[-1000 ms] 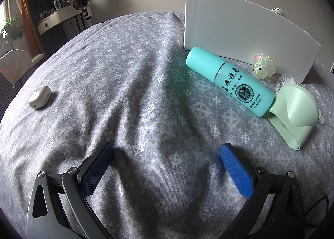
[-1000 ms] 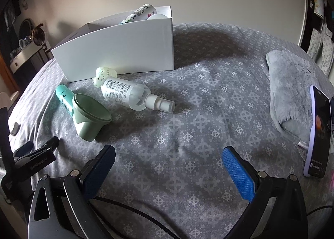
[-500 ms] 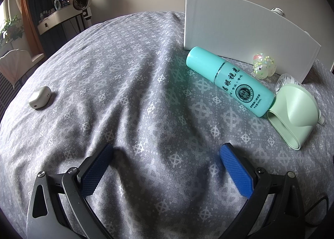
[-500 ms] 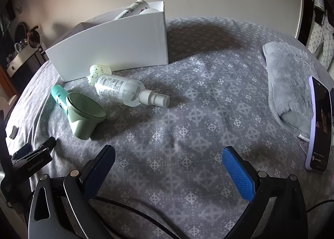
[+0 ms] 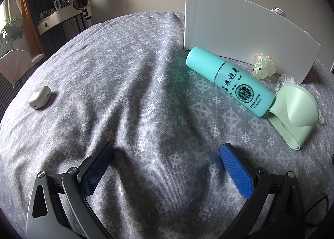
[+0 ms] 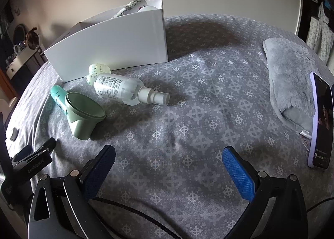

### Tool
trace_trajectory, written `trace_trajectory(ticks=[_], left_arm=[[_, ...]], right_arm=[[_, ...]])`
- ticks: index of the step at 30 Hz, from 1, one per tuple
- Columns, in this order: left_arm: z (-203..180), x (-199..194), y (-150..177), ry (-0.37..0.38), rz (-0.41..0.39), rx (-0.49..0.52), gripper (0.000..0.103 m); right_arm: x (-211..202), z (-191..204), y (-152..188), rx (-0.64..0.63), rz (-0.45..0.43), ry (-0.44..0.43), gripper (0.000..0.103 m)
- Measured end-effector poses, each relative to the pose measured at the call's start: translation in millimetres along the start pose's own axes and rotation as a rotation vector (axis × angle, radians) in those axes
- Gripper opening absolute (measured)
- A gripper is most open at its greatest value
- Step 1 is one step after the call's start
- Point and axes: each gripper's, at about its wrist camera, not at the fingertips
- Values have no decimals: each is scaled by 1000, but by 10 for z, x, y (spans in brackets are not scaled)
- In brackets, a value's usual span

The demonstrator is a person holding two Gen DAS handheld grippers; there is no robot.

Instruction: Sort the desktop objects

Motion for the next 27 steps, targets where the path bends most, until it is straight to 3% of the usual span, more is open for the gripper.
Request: trace_trajectory(ticks=[27], left_arm=[[-1,0,0,0,0,0,103]], right_arm=[[-2,0,10,4,1,0,103]])
Point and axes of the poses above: each gripper's, at about its wrist camera, not at the fingertips, and x roughly the way its jaws point, z to its left, y to its underside, and after that the axes turned 1 degree about -y, right-handed
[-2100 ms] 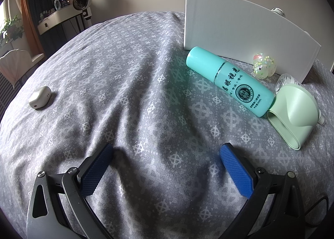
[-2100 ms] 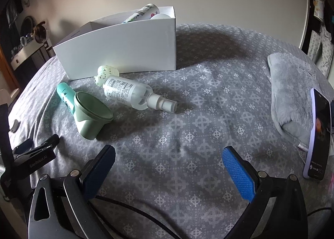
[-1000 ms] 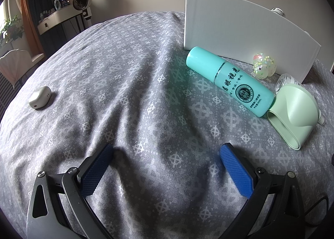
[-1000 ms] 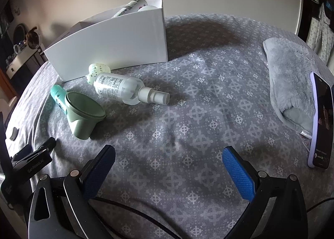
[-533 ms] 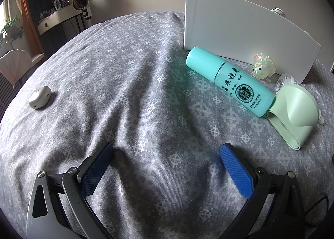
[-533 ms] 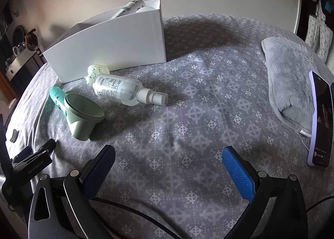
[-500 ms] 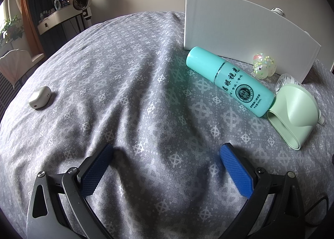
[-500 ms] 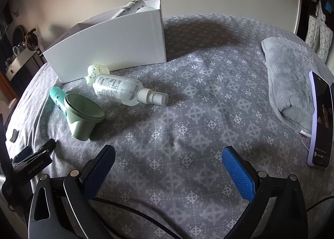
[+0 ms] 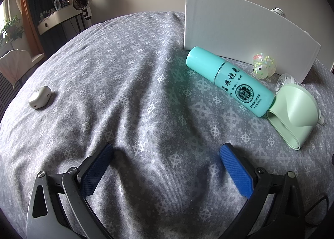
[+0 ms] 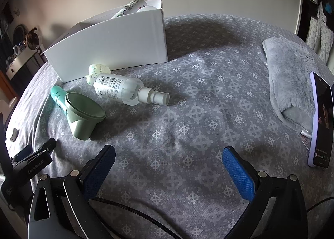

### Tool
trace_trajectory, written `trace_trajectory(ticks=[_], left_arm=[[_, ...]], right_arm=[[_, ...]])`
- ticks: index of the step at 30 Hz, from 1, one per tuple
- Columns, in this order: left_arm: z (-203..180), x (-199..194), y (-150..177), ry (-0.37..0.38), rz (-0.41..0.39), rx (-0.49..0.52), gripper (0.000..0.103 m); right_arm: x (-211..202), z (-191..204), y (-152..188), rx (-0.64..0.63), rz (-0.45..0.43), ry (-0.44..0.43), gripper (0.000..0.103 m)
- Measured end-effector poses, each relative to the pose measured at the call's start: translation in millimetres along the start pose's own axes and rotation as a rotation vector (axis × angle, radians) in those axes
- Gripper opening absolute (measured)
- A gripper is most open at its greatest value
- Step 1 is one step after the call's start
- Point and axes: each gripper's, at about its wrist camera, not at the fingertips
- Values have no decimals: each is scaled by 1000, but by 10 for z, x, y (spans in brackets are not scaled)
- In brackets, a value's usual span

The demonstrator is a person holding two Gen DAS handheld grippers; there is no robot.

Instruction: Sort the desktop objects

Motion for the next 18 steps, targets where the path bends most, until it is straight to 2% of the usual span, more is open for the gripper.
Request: trace_trajectory(ticks=[5,11,16,18], left_arm=[[0,-1,1,0,0,0,103],[-1,0,0,0,0,0,103],[0,-1,1,0,0,0,103],[-1,0,0,0,0,0,103]], right_arm=[[-17,4,1,-5,-4,-2,103],[-180,-48,-101,-16,-57,15,103],[-209,112,-348,-159,-90,58,103],[-126,228,-452,-216,-66,39,103]])
Point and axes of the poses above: each gripper's, at about its wrist camera, not at the fingertips, and x roughly the way its jaws point, z to its left, y to its underside, and after that the axes turned 1 degree about -y, right-handed
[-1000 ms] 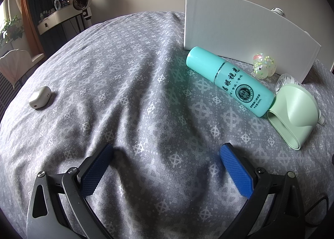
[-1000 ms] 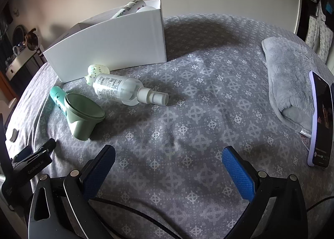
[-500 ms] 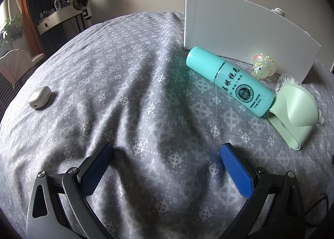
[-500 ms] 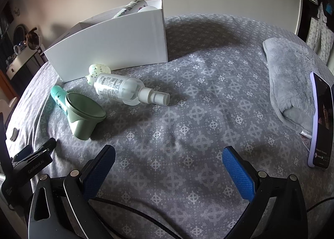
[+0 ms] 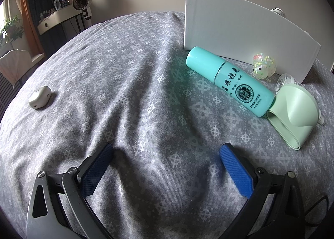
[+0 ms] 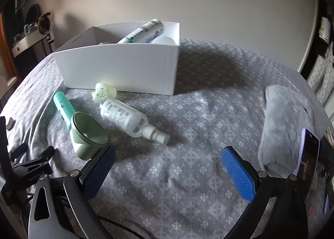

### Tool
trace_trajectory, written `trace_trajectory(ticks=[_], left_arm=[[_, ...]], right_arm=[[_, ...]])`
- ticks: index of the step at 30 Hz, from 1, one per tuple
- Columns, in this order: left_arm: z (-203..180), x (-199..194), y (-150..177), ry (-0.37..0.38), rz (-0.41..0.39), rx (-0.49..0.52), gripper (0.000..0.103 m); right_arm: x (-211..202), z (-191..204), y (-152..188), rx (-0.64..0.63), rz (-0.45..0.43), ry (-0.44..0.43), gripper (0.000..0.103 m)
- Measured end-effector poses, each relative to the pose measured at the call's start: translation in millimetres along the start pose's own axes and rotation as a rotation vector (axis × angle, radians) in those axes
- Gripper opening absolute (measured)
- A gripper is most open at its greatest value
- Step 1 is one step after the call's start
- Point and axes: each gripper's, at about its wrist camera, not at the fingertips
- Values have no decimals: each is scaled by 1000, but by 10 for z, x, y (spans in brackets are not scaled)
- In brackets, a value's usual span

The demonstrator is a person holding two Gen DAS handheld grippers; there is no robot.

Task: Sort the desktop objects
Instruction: 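Grasp the clear spray bottle with white label with the right tool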

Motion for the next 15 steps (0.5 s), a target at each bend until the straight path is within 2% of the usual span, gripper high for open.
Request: trace_trajectory(ticks=[2,4,6,8,10,12,14,15], left_arm=[[0,0,0,0,0,0,103],[0,-1,0,0,0,0,103],[-1,1,0,0,0,0,103],[-3,1,0,-2,1,2,103],[4,-15,-1,-2,0,1,103],[7,-22,-3,-1,0,1,103],[9,-25,-4,-1,0,1,103],[8,-25,-4,-1,0,1,103]], right_arm=[[131,139,-126,-77,20,-27,103],[300,319,-254,-166,33,-11,103],[492,476,-341,-226,63,-9,100],[748,611,-394,-264,139,-41,93],[923,625,-472,-232,164,-106,93],[1098,588,-536,-198,208,-84,92],[1289,542,-531,-178,273,-74,81],[1317,518,-514,-163,281,-83,80]])
Point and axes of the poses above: each gripper's, at about its wrist camera, not at the fingertips, and x roughly the way its jaws point, z to its left, y to its underside, and after that the axes turned 1 degree about -y, right-handed
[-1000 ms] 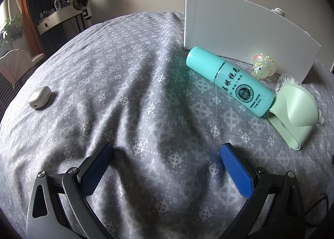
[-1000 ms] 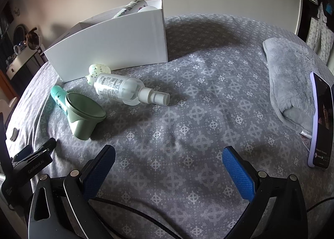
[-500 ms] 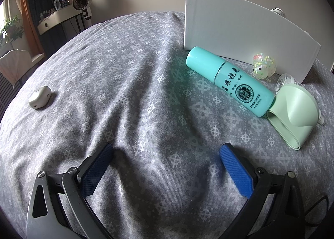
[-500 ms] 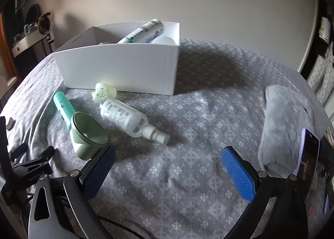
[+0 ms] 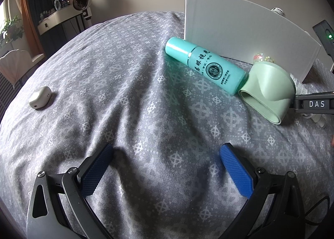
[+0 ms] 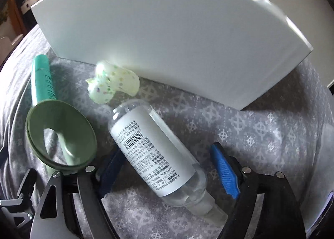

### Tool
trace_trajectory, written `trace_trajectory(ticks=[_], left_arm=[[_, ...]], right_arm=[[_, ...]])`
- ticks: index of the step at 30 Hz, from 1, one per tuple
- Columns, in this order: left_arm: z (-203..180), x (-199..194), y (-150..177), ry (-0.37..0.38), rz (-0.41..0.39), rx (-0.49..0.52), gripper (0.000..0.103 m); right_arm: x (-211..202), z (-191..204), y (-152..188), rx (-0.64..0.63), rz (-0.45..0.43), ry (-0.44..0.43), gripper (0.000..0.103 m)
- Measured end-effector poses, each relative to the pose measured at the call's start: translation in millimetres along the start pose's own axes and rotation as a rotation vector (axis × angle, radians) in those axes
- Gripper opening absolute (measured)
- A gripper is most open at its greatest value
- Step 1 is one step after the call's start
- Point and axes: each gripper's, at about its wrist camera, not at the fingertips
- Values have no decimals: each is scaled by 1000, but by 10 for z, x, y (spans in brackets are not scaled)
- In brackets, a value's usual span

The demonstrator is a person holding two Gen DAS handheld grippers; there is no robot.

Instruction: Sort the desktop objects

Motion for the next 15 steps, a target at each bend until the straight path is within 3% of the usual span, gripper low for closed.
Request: trace_trajectory(ticks=[2,3,10,15], left_arm=[[2,-2,-1,0,0,0,103],[0,0,1,0,0,0,103],[0,0,1,0,0,0,103],[0,0,1,0,0,0,103]], right_arm=[[-94,4,54,2,-25,-19,46],[-148,14,94,0,-29,-32,43],[-729,-19,436,33,-127,-68,39],[-1229,-25,405,54,-225,-71,39]])
Point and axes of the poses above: each gripper's, at about its wrist camera, not at the fingertips, and x roughly the way its jaws point, z to its left, y to its underside, and after that the axes turned 1 degree about -y, right-handed
